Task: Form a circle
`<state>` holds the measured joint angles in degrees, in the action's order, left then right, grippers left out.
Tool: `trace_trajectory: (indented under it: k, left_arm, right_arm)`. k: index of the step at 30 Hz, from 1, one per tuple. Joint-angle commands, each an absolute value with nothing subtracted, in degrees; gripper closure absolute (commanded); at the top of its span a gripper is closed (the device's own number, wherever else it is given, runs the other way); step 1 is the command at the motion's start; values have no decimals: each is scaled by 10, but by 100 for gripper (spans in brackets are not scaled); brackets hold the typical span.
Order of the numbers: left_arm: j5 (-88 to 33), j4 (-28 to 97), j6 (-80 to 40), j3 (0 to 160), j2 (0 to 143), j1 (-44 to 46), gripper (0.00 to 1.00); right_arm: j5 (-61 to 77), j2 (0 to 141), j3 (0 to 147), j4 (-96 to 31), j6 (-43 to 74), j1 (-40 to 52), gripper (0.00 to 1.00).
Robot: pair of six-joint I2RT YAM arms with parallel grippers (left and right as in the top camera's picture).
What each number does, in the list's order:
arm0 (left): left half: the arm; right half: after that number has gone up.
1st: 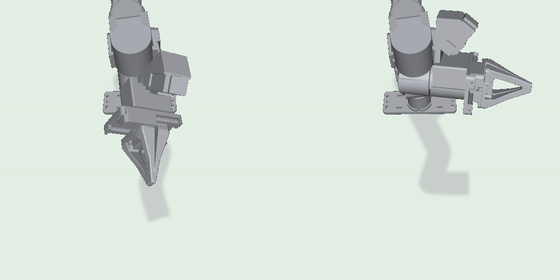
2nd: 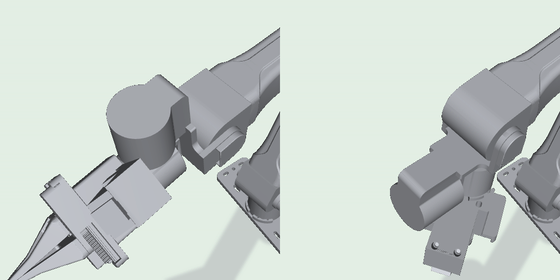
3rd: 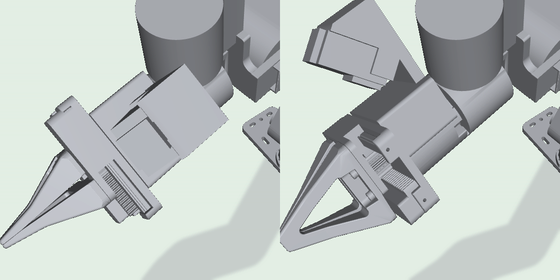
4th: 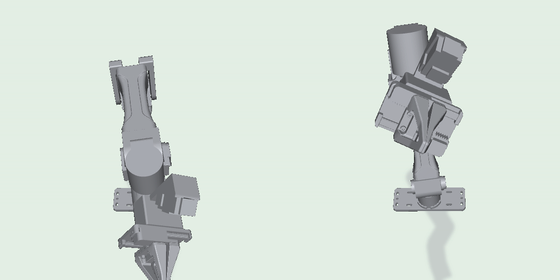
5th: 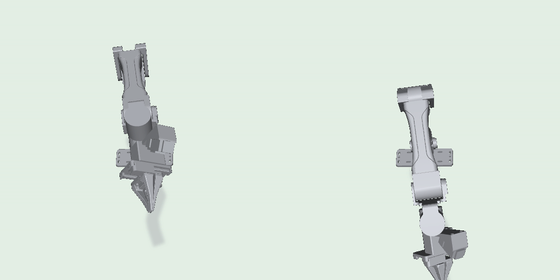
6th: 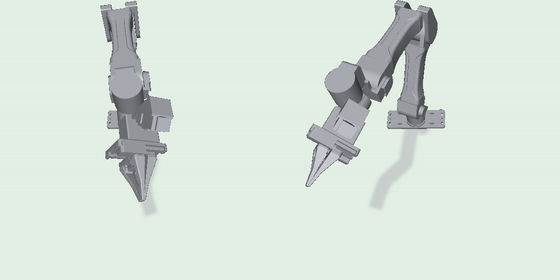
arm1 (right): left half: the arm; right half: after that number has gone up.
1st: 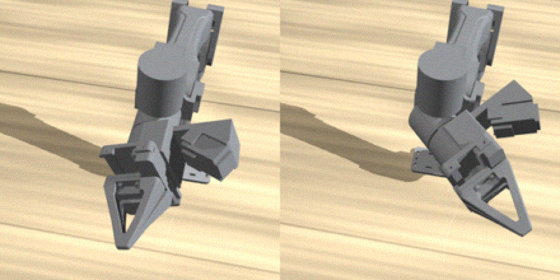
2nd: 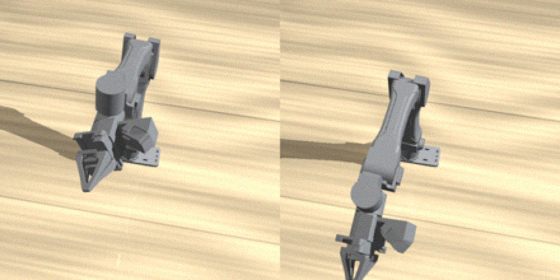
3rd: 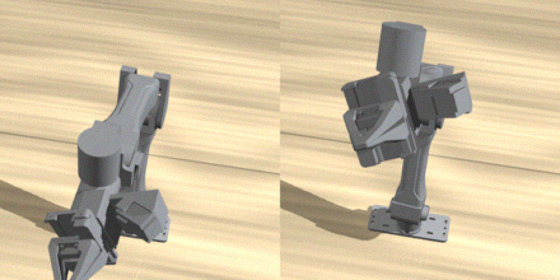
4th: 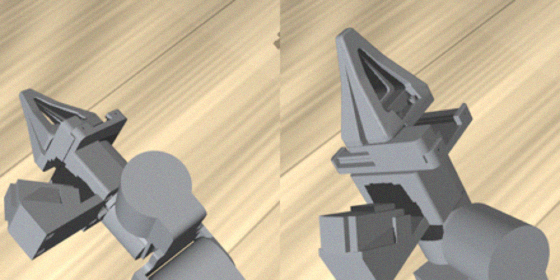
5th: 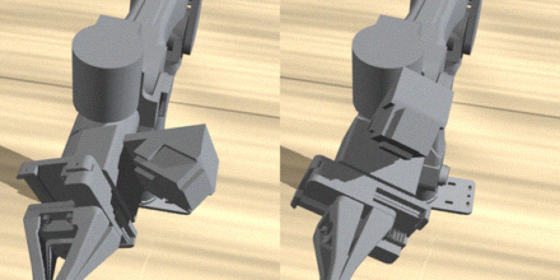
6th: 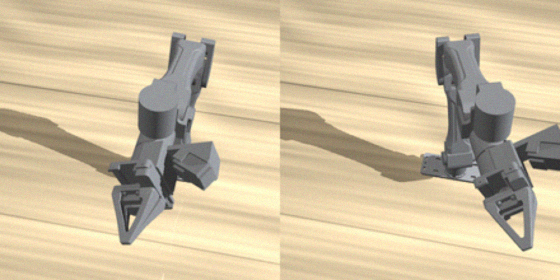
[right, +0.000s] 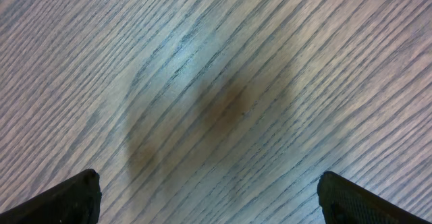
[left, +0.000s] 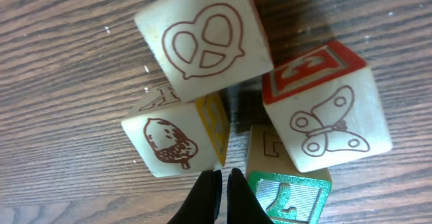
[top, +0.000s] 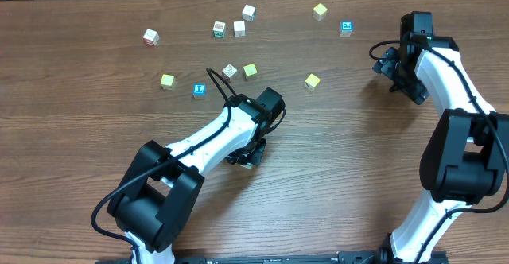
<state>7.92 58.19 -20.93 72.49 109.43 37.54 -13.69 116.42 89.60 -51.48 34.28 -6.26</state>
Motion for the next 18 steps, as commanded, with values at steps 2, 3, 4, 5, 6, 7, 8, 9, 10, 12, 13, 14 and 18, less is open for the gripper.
trace_trajectory:
  k: [2, 3, 4, 5, 6, 7, 8, 9, 10, 12, 13, 14, 18]
  left_arm:
    - [63, 584, -189, 723, 1098, 380, 96]
    - [62, 585, -189, 723, 1098, 380, 96]
    - [59, 587, -189, 723, 1098, 380, 96]
    - [57, 589, -190, 723, 1098, 380, 96]
    - [57, 594, -197, 723, 1098, 380, 96]
    - [57, 598, -203, 723, 1098, 380, 96]
    - [57, 605, -212, 723, 1098, 380, 96]
    - [58, 613, -223, 723, 1098, 380, 96]
    - [58, 619, -232, 723, 1098, 380, 96]
    - [61, 633, -248, 728, 1097, 380, 96]
    - [62, 642, -256, 733, 1096, 380, 96]
    - [62, 648, -263, 738, 1093, 380, 96]
    - [53, 659, -293, 759, 1073, 380, 96]
  right_arm:
    - [-139, 1149, 896, -512, 343, -61, 0]
    - [-139, 1149, 896, -512, 343, -61, 0]
    - [-139, 1149, 896, -512, 343, -61, 0]
    - [-139, 1149, 896, -512, 342, -61, 0]
    - [-139, 1149, 896, -512, 342, -61, 0]
    - [-139, 1149, 896, -512, 343, -61, 0]
    - [-139, 1149, 896, -512, 343, -61, 0]
    - [-139, 1149, 896, -512, 342, -61, 0]
    - [-139, 1149, 896, -512, 343, -61, 0]
    - [-139, 1149, 896, -512, 343, -61, 0]
    - [-139, 1149, 896, -512, 342, -61, 0]
    - [-139, 1149, 896, -512, 343, -61, 0]
    - [-139, 1149, 896, -512, 342, -61, 0]
